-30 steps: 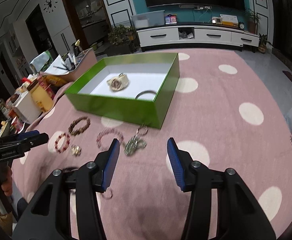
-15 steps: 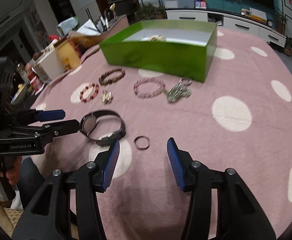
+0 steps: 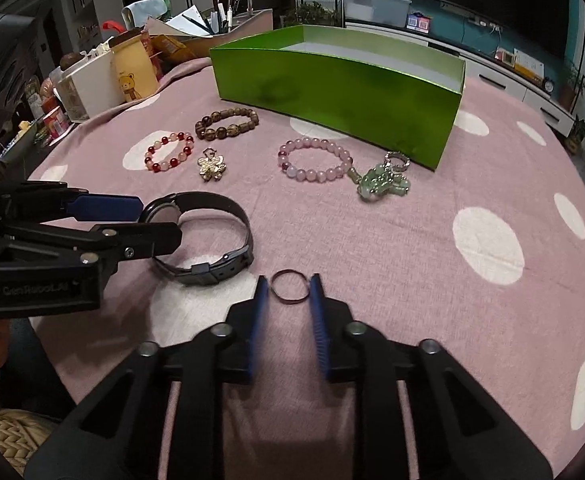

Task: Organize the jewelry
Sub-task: 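Grasp the black watch with the left tool while the right tool grasps the small ring, then carry the black watch and ring into the green box and open both tools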

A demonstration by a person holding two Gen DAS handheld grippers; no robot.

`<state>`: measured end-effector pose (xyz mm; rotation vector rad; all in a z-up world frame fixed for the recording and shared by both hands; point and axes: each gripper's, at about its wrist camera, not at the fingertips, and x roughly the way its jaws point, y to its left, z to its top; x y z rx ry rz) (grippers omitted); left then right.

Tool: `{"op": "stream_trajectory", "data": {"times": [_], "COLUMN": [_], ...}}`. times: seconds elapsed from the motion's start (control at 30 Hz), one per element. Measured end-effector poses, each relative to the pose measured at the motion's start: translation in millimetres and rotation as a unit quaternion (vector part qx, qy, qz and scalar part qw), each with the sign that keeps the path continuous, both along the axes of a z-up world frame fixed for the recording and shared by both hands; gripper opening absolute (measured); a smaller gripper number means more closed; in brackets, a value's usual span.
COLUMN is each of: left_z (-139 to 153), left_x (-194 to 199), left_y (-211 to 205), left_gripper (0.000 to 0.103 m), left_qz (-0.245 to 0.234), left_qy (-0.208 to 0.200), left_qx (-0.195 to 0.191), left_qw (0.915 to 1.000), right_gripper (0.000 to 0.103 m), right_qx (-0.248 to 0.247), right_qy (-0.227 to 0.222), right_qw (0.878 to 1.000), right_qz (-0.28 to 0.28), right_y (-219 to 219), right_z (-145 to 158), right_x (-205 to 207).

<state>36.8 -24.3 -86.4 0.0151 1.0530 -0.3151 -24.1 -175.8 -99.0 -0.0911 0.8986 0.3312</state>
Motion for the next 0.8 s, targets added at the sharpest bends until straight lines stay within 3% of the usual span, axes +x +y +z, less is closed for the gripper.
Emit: {"op": "stream_trajectory", "data": {"times": [0.03, 0.13, 0.5, 0.8], "left_z": [-1.3, -4.7, 4.3, 33.7], "left_x": [1.1, 2.8, 3.6, 15.0], "left_y": [-0.5, -1.0, 7.3, 21.0], "left_gripper": [0.031, 0.013, 0.01, 0.01], "left_qz": [0.001, 0.001, 0.012, 0.029], "left_qy": [0.001, 0.006, -0.001, -0.03], "left_qx": [0.001, -0.002, -0.016, -0.035], "left_qw": [1.0, 1.0, 0.9998, 0.9985], "right_gripper": [0.019, 0.019, 0.019, 0.019], "right_qx": [0.001, 0.011, 0.044, 0.052], "right_qy": [-0.002, -0.003, -0.013, -0.041], "right_qw": [1.0, 1.0, 0.999, 0.997], "right_qz": [0.0, -0.002, -0.023, -0.028], "right_y": [-0.5, -3.0, -20.2, -26.0], "right_z": [-0.2, -0.2, 14.1, 37.8], "right_x": [-0.2, -0.5, -1.2, 3.7]}}
